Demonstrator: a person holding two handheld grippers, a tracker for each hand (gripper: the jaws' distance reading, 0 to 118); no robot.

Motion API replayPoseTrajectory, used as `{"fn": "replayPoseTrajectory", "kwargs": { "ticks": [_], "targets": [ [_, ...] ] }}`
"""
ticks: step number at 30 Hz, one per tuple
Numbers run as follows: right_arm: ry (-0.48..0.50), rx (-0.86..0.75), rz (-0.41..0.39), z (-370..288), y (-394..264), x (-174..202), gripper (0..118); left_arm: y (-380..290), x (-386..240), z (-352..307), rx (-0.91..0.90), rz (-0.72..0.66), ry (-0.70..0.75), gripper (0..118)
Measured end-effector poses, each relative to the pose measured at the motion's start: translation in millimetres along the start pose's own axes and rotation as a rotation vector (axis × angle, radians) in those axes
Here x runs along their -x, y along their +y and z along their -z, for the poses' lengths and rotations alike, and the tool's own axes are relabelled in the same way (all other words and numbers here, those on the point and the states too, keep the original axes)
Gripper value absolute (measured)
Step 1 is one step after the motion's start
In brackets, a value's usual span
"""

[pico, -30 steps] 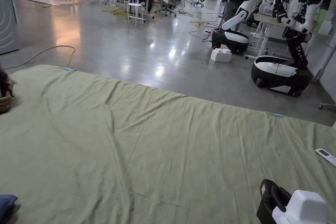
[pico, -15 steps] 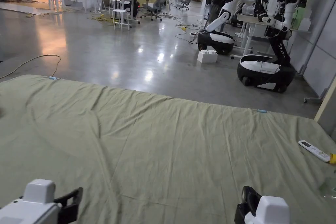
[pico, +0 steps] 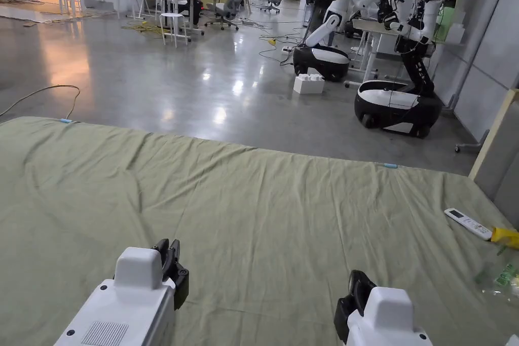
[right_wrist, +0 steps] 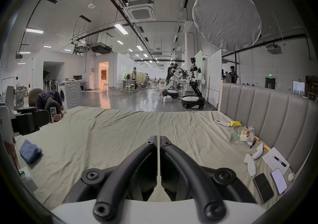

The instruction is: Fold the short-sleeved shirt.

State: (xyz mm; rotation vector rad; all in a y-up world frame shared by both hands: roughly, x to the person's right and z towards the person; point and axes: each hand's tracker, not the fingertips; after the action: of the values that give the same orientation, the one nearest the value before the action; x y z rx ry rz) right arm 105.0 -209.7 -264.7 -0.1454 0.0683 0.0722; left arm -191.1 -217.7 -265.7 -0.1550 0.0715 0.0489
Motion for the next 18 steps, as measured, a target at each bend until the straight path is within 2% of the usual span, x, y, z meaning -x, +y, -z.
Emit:
{"fn": "replayPoseTrajectory", "kwargs": {
  "ticks": [6, 18],
  "targets": [
    [-0.016, -0.01, 0.008, -3.8, -0.5, -3.5, 3, -0.4, 6.0, -2.7, -0.007, 0.038, 0.026, 7],
    [-0.036, -0.028, 0.023, -10.6, -2.8, -0.8, 3, -4.5, 16.8, -10.4, -0.011, 0.023, 0.073, 5]
  ]
}}
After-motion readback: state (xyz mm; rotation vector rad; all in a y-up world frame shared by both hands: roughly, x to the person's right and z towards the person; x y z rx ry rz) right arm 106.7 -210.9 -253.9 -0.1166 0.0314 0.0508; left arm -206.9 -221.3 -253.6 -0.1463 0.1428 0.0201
